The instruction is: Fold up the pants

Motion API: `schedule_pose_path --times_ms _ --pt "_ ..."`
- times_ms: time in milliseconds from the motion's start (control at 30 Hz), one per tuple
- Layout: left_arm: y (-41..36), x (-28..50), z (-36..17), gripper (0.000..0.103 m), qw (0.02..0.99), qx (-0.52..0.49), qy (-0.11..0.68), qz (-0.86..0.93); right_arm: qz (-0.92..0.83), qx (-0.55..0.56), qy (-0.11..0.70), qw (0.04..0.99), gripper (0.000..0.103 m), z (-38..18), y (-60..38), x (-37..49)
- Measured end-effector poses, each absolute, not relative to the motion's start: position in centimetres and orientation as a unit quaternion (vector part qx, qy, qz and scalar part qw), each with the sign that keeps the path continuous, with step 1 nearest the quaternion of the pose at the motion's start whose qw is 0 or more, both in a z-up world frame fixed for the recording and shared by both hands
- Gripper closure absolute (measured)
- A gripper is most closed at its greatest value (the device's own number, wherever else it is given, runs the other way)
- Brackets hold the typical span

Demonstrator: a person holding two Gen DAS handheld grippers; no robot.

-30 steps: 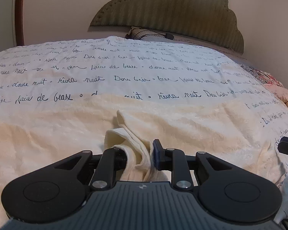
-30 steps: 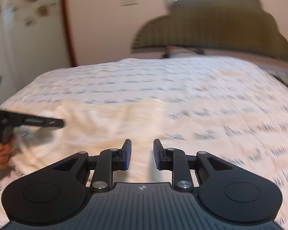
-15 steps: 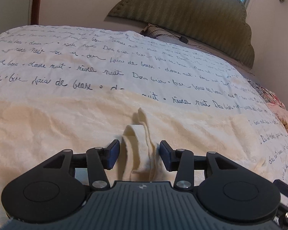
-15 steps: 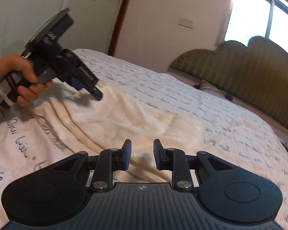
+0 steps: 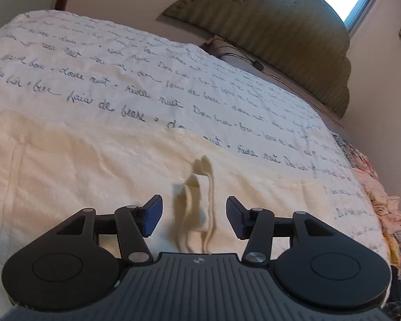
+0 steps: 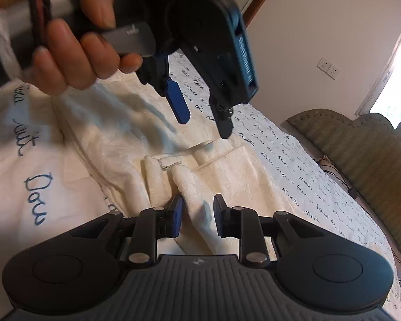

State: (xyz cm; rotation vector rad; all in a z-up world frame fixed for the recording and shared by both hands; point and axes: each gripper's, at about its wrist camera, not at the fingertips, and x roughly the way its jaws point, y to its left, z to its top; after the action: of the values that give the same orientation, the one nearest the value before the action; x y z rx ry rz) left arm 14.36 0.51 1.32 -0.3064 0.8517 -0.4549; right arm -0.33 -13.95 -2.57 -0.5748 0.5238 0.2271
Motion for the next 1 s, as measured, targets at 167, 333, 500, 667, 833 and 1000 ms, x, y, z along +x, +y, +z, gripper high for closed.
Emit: schedule_pose_path --times_ms 167,333,500,667,833,1000 --pt "-0.5 14.5 0.9 0.039 0.837 -0.177 0.441 -0.273 0.09 -0.226 0.206 0.948 0.095 -0.4 -15.4 -1.2" --pt "-2.4 16.2 -1.0 0.04 0.805 -0.224 0.465 -0.293 0.1 -0.18 0.184 0.961 0.096 2.0 -17.3 -2.5" --pt "-3.5 17.9 -2.9 0.094 0.79 -0.266 0.483 -0.269 0.096 -0.219 0.202 0.95 0.094 1.3 -16.9 -3.4" --pt "-3.6 17.2 -1.1 0.103 0.812 -0.264 0.438 -0.281 0.017 -0.238 0.227 0.944 0.091 -0.3 -19.6 -5.7" --pt "-2.7 16.9 1.4 0.103 0.803 -0.315 0.408 -0.297 -0.048 -0.21 0.25 0.944 0.065 -0.4 -24.0 -7.5" --pt "-2.8 16.3 4.3 0.103 0.801 -0.332 0.384 -0.317 -0.066 -0.23 0.252 0.938 0.055 -1.2 -24.8 -7.4"
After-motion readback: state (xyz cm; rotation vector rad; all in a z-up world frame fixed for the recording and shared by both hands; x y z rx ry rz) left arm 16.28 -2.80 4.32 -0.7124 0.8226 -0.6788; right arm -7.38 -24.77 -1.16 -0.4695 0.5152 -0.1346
